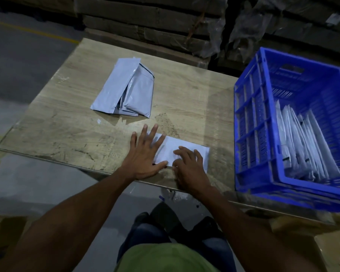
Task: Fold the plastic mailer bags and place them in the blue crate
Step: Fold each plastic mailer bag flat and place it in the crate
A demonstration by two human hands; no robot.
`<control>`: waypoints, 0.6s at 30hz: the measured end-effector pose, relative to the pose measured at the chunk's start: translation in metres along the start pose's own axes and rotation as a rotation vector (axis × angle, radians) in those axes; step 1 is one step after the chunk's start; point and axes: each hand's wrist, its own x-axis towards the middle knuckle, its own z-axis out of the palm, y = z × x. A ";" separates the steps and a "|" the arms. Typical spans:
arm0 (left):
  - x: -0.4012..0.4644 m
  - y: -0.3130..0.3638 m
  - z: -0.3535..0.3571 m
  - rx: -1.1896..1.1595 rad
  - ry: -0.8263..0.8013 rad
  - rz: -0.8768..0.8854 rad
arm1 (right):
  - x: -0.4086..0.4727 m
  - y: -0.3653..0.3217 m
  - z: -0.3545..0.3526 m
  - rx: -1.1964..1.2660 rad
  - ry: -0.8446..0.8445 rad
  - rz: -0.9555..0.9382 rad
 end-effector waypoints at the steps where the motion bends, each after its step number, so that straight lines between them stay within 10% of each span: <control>1: -0.004 0.000 -0.001 0.019 0.008 0.047 | 0.003 0.000 -0.003 0.005 0.014 0.004; 11: 0.004 -0.005 0.001 -0.037 -0.001 0.142 | -0.001 0.003 -0.031 -0.158 -0.032 -0.513; 18: 0.017 0.009 -0.010 -0.349 0.096 0.085 | 0.031 0.020 -0.065 -0.197 -0.229 -0.307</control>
